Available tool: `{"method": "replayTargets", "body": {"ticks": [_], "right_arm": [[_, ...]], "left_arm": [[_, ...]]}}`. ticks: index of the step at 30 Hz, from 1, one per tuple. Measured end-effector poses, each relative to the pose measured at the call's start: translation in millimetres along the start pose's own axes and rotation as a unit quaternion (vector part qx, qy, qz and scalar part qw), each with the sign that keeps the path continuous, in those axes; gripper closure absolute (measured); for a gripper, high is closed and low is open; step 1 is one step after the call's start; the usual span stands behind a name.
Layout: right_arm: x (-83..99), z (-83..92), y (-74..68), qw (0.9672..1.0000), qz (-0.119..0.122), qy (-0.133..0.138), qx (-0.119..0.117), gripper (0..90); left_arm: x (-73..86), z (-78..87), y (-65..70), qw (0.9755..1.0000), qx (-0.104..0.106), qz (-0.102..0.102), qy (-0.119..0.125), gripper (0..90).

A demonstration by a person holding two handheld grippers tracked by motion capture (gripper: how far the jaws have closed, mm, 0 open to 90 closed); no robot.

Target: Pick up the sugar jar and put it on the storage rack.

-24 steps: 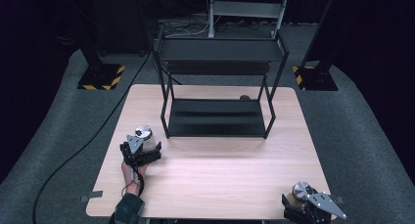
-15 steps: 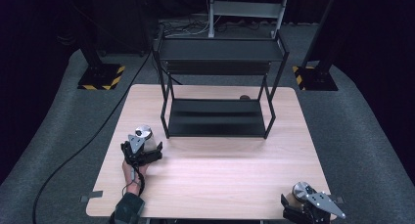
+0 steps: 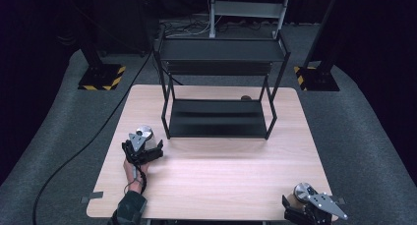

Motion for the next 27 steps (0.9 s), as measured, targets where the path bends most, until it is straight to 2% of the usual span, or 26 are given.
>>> {"method": "replayTargets", "body": {"ticks": [4,8,13,18,27], "right_arm": [[-0.1,-0.2,-0.1,1.0,0.0,-0.001,0.0,0.3],[-0.1,0.4,0.4,1.0,0.0,0.001,0.002,0.3],[-0.3,0.6,0.9,1.0,0.0,0.001,0.003,0.3],[-0.3,0.9,0.8,1.0,0.002,0.002,0.004,0.4],[-1.4,1.0,-1.9,1.0,0.006,0.002,0.002,0.6]], "left_arm": [[-0.6,-1.9,-1.1,1.0,0.001,0.002,0.002,3.7],[-0.4,-2.6,-1.8,1.0,0.002,0.005,0.004,10.8],[0.3,-2.6,-3.8,0.9998,-0.007,0.02,0.005,22.1],[0.7,-2.4,-5.2,0.9995,-0.01,0.029,0.006,28.0],[0.4,-1.9,-4.5,0.9997,-0.011,0.023,0.005,29.9]]}}
Point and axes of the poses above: each handheld gripper's, and its own axes: z roughly backward along the jaws, x roughly out of its underside, y roughly to its right, the point moved 8 cm from there along -z, roughly forward along the jaws, and after that the axes turned 8 degrees about -z, right-handed, at the moved point
